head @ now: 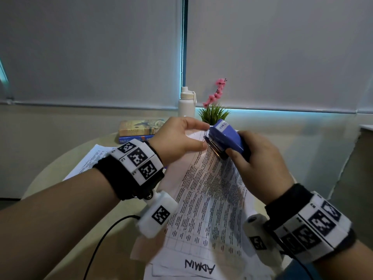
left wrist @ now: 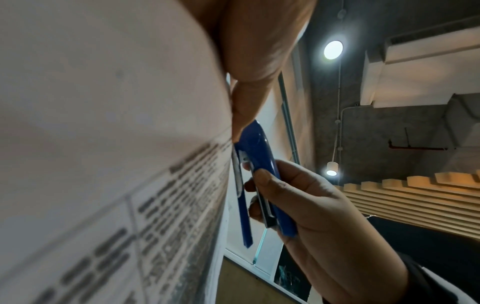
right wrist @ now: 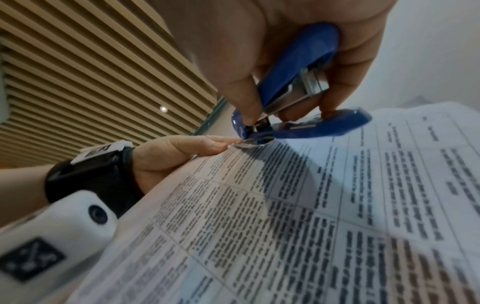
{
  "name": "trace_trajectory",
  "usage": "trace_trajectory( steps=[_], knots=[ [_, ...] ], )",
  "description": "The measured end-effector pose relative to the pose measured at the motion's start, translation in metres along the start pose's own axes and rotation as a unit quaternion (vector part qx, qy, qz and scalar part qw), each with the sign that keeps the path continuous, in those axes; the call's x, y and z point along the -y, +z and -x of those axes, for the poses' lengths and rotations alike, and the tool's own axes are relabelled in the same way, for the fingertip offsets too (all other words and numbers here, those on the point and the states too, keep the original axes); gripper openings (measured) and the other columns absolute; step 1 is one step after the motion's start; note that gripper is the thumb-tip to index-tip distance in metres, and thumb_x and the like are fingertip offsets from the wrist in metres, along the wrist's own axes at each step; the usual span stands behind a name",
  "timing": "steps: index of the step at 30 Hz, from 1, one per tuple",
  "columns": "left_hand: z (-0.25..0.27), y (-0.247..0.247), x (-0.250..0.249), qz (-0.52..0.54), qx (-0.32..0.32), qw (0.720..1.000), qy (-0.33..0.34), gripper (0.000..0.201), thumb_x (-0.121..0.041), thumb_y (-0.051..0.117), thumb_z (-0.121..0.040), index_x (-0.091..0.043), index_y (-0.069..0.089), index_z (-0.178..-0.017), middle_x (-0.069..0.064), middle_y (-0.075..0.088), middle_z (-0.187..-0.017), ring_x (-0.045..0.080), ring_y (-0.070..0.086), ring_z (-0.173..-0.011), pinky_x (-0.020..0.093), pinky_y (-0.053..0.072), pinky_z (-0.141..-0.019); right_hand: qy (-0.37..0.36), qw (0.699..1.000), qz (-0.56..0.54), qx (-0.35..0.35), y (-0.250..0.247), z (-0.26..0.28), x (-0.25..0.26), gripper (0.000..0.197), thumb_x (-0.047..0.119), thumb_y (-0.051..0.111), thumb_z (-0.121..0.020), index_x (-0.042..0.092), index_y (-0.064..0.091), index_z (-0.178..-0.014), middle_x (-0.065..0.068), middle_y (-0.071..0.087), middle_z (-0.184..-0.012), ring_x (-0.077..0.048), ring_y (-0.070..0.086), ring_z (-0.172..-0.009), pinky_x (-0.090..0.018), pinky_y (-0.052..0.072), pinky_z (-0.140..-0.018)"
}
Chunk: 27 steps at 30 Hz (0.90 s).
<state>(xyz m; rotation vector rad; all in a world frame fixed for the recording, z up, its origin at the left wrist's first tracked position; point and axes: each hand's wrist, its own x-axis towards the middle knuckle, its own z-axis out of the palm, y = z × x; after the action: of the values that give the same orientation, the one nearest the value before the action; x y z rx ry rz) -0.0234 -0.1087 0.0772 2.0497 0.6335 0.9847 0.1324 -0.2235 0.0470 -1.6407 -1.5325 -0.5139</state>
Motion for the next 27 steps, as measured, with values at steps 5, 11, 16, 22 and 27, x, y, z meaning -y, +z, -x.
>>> trace_trajectory(
  steps=[5,11,16,22,27],
  knots=[
    [0.002,0.001,0.001,0.010,-0.013,1.000,0.002,0.042,-0.003,0.078,-0.071,-0.023,0.070,-0.108,-0.001,0.070,-0.106,0.013,0.061,-0.106,0.029,0.043,-0.097,-0.040,0.999,0.015,-0.028,0.000,0.002,0.004,0.033,0.015,0.065,-0.082,0.012,0.059,-0.114,-0.008,0.056,-0.094,-0.027,0.053,-0.075,-0.025,0.030,-0.063],
    [0.003,0.002,-0.004,0.006,-0.005,1.000,0.010,0.040,-0.003,0.076,-0.073,-0.024,0.069,-0.107,-0.008,0.069,-0.100,0.011,0.062,-0.102,0.027,0.048,-0.092,-0.027,0.999,-0.027,-0.023,0.007,0.002,0.005,0.030,0.021,0.057,-0.083,0.012,0.056,-0.112,-0.007,0.057,-0.097,-0.017,0.045,-0.084,-0.020,0.022,-0.064],
    [0.004,0.004,-0.005,0.002,-0.018,1.000,0.015,0.047,-0.004,0.077,-0.073,-0.017,0.066,-0.116,-0.007,0.066,-0.109,0.009,0.058,-0.112,0.022,0.044,-0.094,0.029,0.996,-0.087,-0.004,0.011,-0.001,0.004,0.024,0.016,0.060,-0.086,0.011,0.055,-0.109,0.002,0.048,-0.092,-0.012,0.039,-0.080,-0.020,0.022,-0.064],
    [0.004,0.005,-0.003,0.002,-0.026,0.999,0.022,0.046,0.000,0.077,-0.071,-0.017,0.067,-0.113,-0.007,0.068,-0.105,0.009,0.059,-0.106,0.027,0.042,-0.097,0.016,0.995,-0.099,-0.015,0.012,-0.004,0.008,0.019,0.015,0.062,-0.085,0.014,0.054,-0.103,0.001,0.050,-0.090,-0.017,0.045,-0.079,-0.022,0.024,-0.062],
    [0.004,0.007,-0.001,-0.004,-0.029,0.999,0.038,0.045,0.001,0.076,-0.071,-0.013,0.068,-0.113,-0.004,0.069,-0.105,0.004,0.059,-0.099,0.010,0.041,-0.085,-0.017,0.997,-0.069,-0.026,0.014,-0.003,0.009,0.023,0.011,0.063,-0.082,0.011,0.053,-0.103,0.002,0.047,-0.090,-0.015,0.041,-0.079,-0.022,0.024,-0.064]
  ],
)
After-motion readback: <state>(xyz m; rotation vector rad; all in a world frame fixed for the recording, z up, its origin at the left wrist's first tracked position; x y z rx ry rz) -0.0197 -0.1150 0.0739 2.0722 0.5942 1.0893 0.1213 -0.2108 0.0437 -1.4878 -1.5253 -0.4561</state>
